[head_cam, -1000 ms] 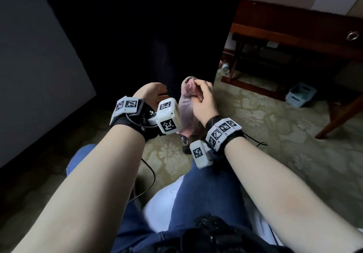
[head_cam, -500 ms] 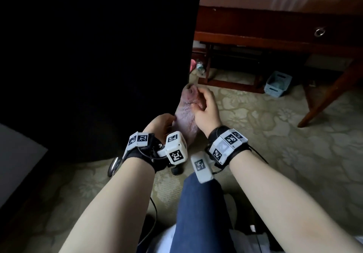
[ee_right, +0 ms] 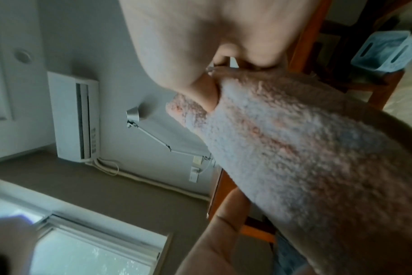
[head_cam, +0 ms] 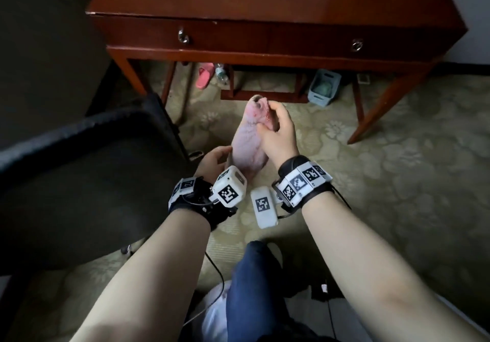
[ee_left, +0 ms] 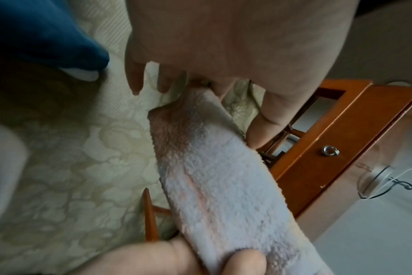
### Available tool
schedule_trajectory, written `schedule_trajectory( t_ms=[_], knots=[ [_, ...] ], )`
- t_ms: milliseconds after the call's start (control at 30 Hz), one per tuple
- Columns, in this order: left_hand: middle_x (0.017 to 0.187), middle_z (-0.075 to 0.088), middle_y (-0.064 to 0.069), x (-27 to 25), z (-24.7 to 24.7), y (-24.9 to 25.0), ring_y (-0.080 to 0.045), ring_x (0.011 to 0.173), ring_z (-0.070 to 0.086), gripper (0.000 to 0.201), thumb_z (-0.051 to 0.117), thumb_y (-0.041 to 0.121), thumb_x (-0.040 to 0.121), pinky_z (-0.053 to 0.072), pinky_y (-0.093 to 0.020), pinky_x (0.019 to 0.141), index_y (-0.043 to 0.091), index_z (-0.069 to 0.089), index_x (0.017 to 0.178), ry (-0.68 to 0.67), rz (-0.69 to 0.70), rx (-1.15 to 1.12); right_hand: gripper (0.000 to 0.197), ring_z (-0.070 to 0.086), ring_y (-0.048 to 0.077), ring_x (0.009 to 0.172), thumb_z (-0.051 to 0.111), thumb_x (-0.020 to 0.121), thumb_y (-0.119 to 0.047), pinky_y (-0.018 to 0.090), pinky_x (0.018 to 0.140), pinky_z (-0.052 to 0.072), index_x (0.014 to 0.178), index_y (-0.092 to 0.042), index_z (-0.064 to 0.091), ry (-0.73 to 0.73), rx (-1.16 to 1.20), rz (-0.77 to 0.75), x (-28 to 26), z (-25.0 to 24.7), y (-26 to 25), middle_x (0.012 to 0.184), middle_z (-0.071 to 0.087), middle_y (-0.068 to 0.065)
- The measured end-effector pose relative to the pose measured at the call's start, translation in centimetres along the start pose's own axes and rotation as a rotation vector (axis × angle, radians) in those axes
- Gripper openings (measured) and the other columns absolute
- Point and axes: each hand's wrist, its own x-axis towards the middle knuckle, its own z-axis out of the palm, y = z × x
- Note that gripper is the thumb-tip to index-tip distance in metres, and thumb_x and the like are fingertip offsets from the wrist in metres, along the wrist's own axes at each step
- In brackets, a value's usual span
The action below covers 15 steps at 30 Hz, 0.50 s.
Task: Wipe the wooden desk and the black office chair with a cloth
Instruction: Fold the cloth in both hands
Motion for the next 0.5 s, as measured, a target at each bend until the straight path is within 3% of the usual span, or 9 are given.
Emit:
schedule_trajectory(
  t_ms=[100, 167, 233, 300, 367, 500],
  knots=[
    [0.059, 0.068, -0.003, -2.1, 3.9, 2.2, -0.015, 0.047, 0.066, 0.018, 0.047, 0.023, 0.095, 0.051, -0.023, 0.042, 0.01, 0.057, 0.087, -0.006, 0.1, -0.022, 0.045, 0.05, 0.011, 0.116, 0.053, 0.084, 0.006, 0.015, 0.095, 0.039, 0.125, -0.013, 0.053, 0.021, 0.014, 0.016, 1.2, -3.0, -4.8, 0.128, 0.055, 0.002],
    [0.075, 0.068, -0.007, -3.7, 6.3, 3.4, -0.016, 0.052, 0.067, 0.016, 0.047, 0.022, 0.093, 0.054, -0.024, 0.048, 0.01, 0.057, 0.09, -0.036, 0.122, -0.054, 0.044, 0.05, 0.012, 0.115, 0.053, 0.083, 0.006, 0.019, 0.097, 0.039, 0.124, -0.013, 0.054, 0.039, 0.03, 0.005, 1.8, -4.9, -7.7, 0.127, 0.055, 0.001],
    [0.093, 0.068, -0.014, -4.9, 8.4, 4.1, -0.025, 0.071, 0.07, 0.021, 0.052, 0.024, 0.089, 0.058, -0.036, 0.069, 0.007, 0.062, 0.095, -0.082, 0.095, -0.138, 0.044, 0.051, 0.01, 0.112, 0.053, 0.083, 0.005, 0.02, 0.095, 0.04, 0.12, -0.018, 0.055, 0.058, 0.077, 0.006, 2.4, -6.6, -10.1, 0.122, 0.056, -0.003],
    [0.103, 0.067, -0.016, -5.8, 10.3, 4.6, -0.032, 0.087, 0.065, 0.025, 0.058, 0.027, 0.083, 0.049, -0.043, 0.086, 0.01, 0.064, 0.101, -0.107, 0.046, -0.177, 0.044, 0.051, 0.01, 0.114, 0.055, 0.084, 0.002, 0.028, 0.1, 0.042, 0.116, -0.027, 0.054, 0.085, 0.112, 0.029, 2.9, -8.3, -11.6, 0.122, 0.055, -0.007],
    [0.098, 0.066, -0.013, -6.2, 12.2, 5.2, -0.03, 0.082, 0.063, 0.026, 0.059, 0.029, 0.082, 0.049, -0.036, 0.082, 0.014, 0.062, 0.102, -0.121, 0.041, -0.171, 0.044, 0.05, 0.012, 0.116, 0.056, 0.085, 0.0, 0.036, 0.103, 0.042, 0.111, -0.035, 0.051, 0.115, 0.148, 0.049, 3.4, -9.9, -12.4, 0.123, 0.054, -0.008],
    [0.081, 0.064, -0.012, -6.2, 14.6, 6.6, -0.025, 0.055, 0.064, 0.017, 0.056, 0.026, 0.086, 0.055, -0.028, 0.054, 0.013, 0.061, 0.094, -0.175, 0.03, -0.129, 0.046, 0.052, 0.015, 0.115, 0.058, 0.085, -0.001, 0.039, 0.101, 0.044, 0.114, -0.036, 0.048, 0.144, 0.238, 0.104, 4.2, -12.3, -12.5, 0.125, 0.053, -0.005]
  ],
)
